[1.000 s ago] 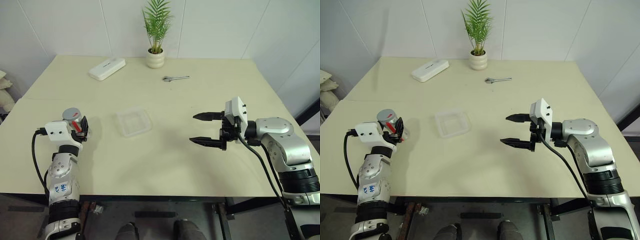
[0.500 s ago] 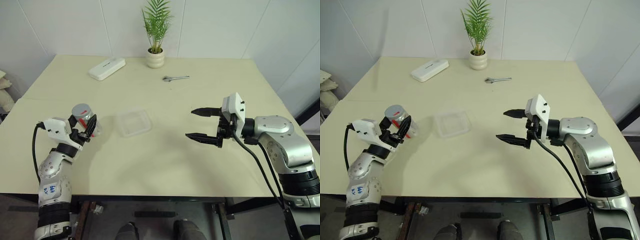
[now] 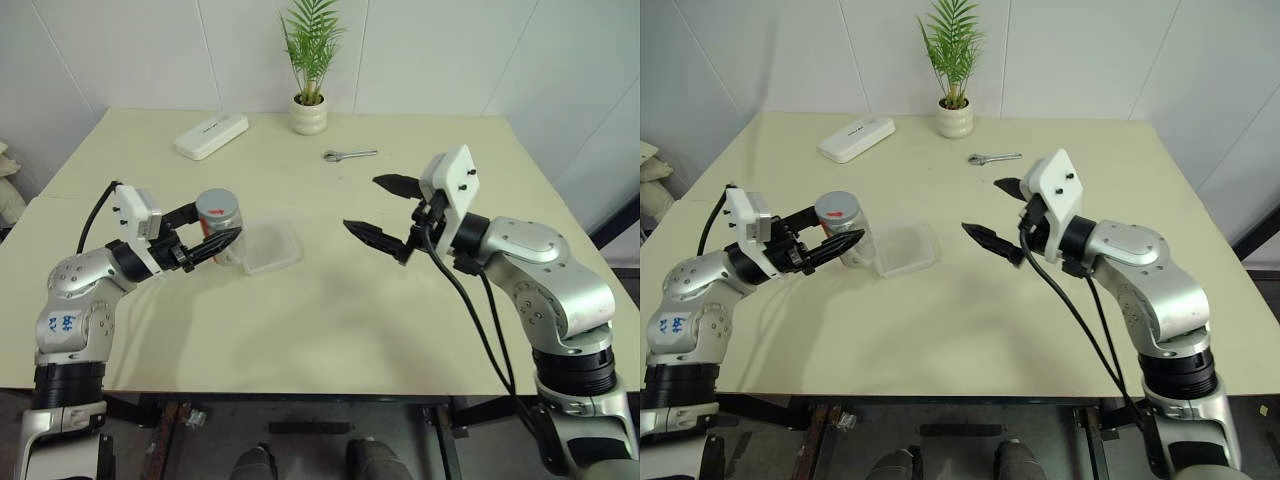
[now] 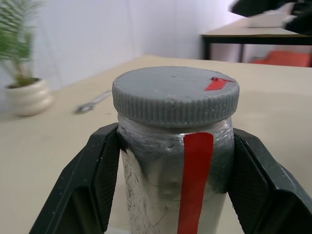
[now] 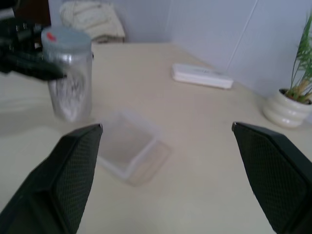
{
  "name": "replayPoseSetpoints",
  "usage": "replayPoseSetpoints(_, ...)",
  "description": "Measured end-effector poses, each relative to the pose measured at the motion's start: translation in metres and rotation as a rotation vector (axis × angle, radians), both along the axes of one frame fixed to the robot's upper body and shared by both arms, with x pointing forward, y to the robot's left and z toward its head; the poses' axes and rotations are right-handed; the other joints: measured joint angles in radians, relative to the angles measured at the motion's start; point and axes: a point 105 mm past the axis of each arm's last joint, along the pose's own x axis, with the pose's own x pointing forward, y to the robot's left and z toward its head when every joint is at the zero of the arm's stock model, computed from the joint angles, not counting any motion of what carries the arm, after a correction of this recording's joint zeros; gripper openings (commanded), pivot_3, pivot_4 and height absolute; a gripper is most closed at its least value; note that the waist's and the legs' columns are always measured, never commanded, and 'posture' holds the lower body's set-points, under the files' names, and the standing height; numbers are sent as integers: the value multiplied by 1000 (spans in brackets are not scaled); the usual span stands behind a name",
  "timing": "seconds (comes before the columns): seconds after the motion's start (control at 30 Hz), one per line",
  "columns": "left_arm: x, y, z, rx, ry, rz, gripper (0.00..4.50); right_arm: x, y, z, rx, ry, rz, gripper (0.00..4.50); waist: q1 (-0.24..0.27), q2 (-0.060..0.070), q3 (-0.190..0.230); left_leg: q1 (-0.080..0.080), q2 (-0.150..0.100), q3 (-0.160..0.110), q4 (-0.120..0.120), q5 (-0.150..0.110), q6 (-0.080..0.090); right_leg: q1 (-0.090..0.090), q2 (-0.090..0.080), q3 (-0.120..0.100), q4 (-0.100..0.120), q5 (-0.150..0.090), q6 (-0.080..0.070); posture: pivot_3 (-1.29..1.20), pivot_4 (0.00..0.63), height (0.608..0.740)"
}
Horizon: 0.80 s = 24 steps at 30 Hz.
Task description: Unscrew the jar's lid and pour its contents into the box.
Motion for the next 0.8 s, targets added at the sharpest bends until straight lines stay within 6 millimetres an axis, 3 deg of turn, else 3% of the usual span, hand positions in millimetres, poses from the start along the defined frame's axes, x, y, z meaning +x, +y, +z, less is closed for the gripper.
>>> replayPoseSetpoints(0.2,11,-28,10,-7,16,-171,2733,-1,35,15,100,28,-52,4500,-1,0,0,-1,1,0,0,0,0,-1,1,0,0,0,0,0,150,740)
replayPoseSetpoints(0.33,16,-42,6,-14,56,-255,2733,4,44,12,125,54,-121,4500,0,0,0,-3,1,0,0,0,0,-2,2,0,0,0,0,0,150,740)
replayPoseSetpoints(0.5,20,-56,4,-24,50,-325,2733,-5,63,11,120,45,-87,4500,-2,0,0,-8,2,0,1,0,0,-8,3,0,2,0,0,0,150,740)
replayPoseSetpoints(0.57,21,-59,5,-21,39,-340,2733,-6,66,11,112,39,-84,4500,-2,0,0,-16,2,-1,4,0,0,-16,3,0,5,0,0,0,150,740)
replayPoseSetpoints(0.8,23,-66,4,-20,10,-357,2733,-7,72,12,131,42,-86,4500,-1,0,0,-16,2,-1,5,0,0,-15,3,0,6,0,0,0,150,740)
